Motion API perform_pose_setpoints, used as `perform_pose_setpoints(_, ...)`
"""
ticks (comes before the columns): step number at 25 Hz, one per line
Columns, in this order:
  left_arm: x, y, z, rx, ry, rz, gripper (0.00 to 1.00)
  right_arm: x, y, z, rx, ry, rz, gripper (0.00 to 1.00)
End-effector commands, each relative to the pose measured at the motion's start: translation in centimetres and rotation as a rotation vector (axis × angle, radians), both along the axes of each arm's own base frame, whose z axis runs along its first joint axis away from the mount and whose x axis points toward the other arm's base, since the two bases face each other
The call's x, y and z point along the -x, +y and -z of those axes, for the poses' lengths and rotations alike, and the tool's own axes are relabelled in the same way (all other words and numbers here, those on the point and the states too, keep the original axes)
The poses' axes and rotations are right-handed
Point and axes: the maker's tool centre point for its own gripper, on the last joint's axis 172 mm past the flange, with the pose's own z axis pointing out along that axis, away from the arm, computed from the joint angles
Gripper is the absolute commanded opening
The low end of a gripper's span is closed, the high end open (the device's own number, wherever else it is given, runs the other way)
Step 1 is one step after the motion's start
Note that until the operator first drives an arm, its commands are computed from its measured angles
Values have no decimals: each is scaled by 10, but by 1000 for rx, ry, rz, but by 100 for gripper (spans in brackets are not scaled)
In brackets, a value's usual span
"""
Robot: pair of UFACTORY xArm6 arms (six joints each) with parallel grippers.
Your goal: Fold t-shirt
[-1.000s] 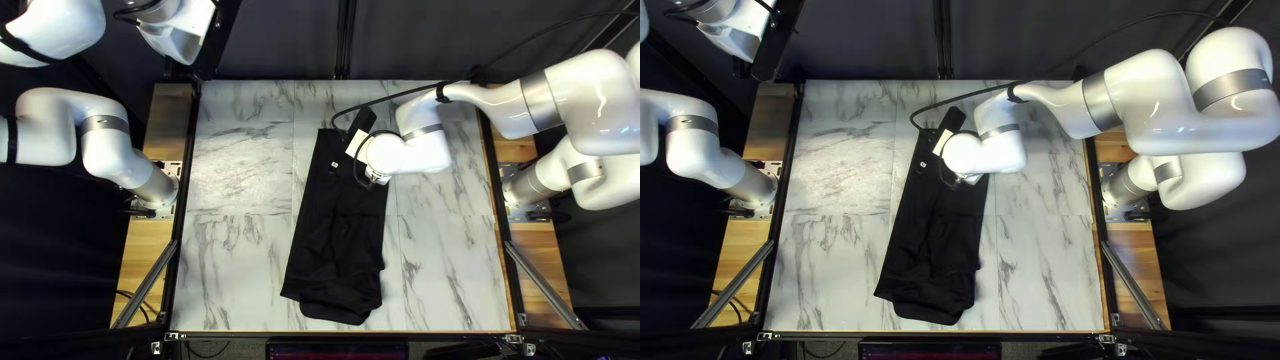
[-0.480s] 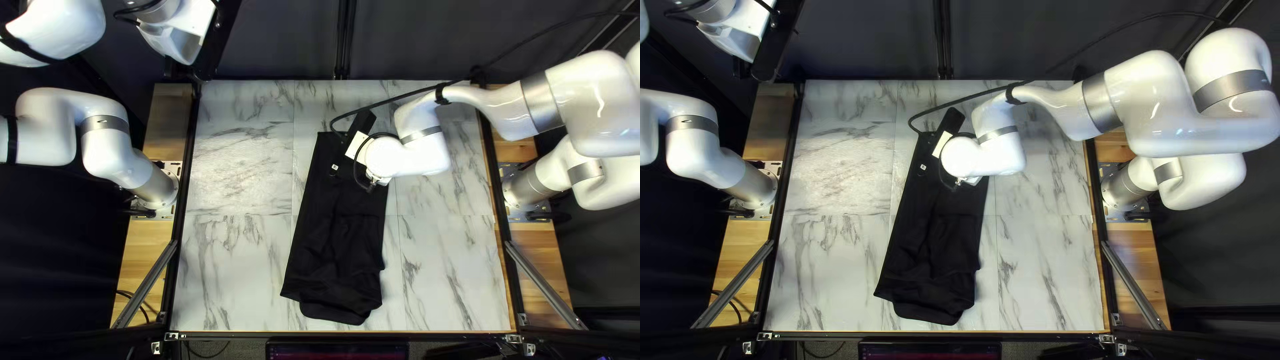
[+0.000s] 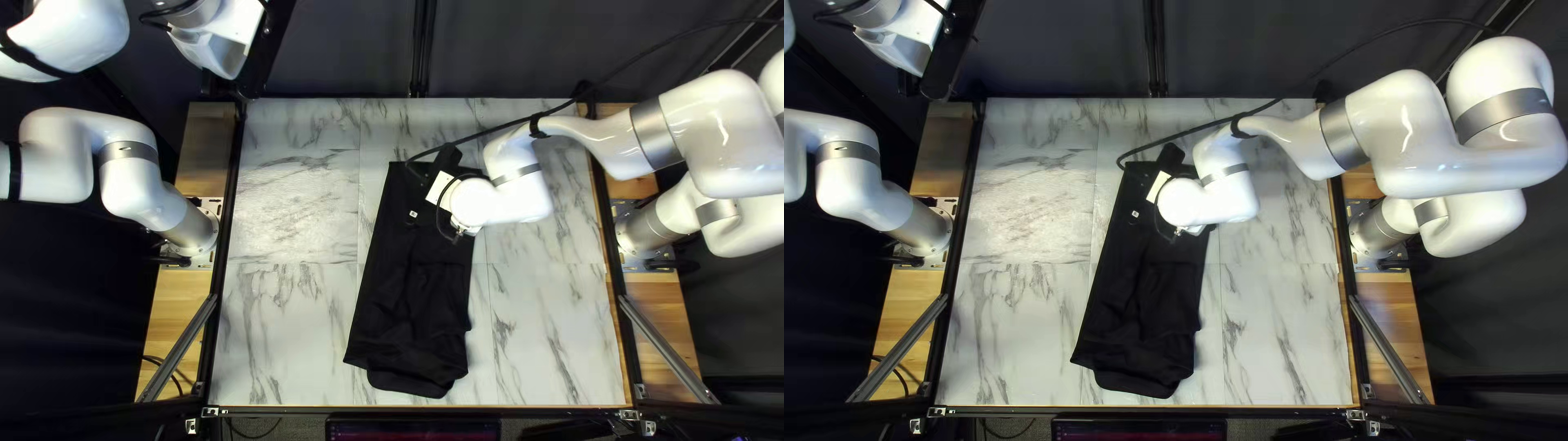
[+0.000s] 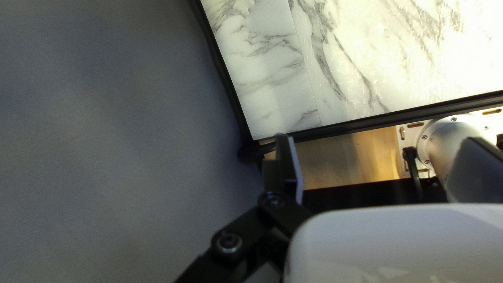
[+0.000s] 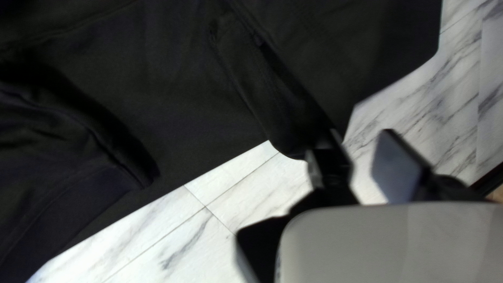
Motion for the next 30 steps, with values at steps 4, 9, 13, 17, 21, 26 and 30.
perform_pose_setpoints(4,0,0,0,0,0,0,100,-10,-4,11,6,-40,-189,100)
perform_pose_setpoints(9,0,0,0,0,0,0,100,-10,-11,15,7,8,-332,100)
perform_pose_setpoints(13,0,0,0,0,0,0,100,-16,-14,13,8,55,-419,100)
perform_pose_setpoints(17,0,0,0,0,0,0,100,-16,-14,13,8,55,-419,100)
perform_pose_setpoints(21,0,0,0,0,0,0,100,-16,-14,13,8,55,-419,100)
perform_pose_setpoints(26,0,0,0,0,0,0,100,-13,-16,13,45,87,-448,100)
perform_pose_setpoints(30,0,0,0,0,0,0,100,-23,-20,20,122,174,-495,100)
